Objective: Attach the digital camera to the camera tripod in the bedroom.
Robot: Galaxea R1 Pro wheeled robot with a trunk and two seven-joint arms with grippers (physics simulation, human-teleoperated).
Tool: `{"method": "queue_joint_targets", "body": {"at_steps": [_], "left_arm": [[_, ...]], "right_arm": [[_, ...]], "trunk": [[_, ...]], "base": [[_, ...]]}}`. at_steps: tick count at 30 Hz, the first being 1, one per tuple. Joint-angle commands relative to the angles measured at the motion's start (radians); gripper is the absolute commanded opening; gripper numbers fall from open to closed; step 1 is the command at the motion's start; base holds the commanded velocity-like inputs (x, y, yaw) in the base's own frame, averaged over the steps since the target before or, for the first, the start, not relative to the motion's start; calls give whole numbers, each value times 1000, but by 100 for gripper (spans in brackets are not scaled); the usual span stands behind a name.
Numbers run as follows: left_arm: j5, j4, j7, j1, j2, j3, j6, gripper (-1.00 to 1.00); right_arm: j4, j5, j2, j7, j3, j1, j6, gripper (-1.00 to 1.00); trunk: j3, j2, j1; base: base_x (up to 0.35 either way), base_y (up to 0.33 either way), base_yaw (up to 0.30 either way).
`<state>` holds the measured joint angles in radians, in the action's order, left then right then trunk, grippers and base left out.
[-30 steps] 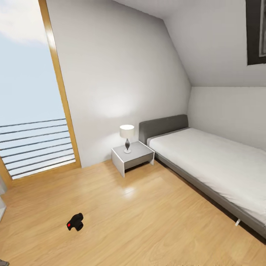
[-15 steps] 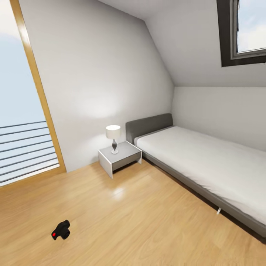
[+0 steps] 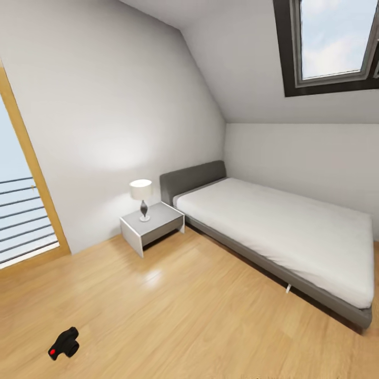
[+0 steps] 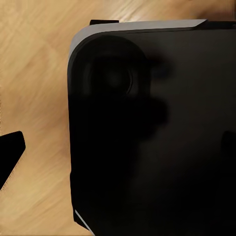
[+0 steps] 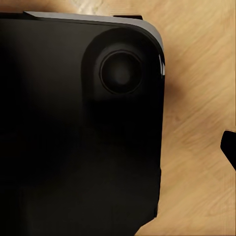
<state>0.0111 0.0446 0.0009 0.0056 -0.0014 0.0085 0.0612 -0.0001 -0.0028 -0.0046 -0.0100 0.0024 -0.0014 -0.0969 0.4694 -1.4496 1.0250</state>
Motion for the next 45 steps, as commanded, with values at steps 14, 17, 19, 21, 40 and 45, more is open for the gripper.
{"method": "queue_joint_targets", "body": {"at_steps": [14,17,19,21,40,45], "left_arm": [[1,1,1,1,0,1,2,100],[1,1,1,1,0,1,2,100],[1,1,1,1,0,1,2,100],[1,1,1,1,0,1,2,100],[1,2,2,1,0,2,5,100],[1,2,1,1,0,1,4,100]], "right_arm": [[0,0,0,-1,1,0,-3,100],[0,0,0,-1,0,0,-3,100],[0,0,0,-1,1,0,-3,100],[0,0,0,-1,1,0,-3,100],[0,0,0,-1,0,0,-3,100],[0,0,0,-1,1,0,-3,100]], "trunk": [[1,0,0],[1,0,0],[1,0,0],[1,0,0],[1,0,0],[1,0,0]], "base": [[0,0,-253],[0,0,-250],[0,0,-247],[0,0,-245],[0,0,-150],[4,0,-11]]}}
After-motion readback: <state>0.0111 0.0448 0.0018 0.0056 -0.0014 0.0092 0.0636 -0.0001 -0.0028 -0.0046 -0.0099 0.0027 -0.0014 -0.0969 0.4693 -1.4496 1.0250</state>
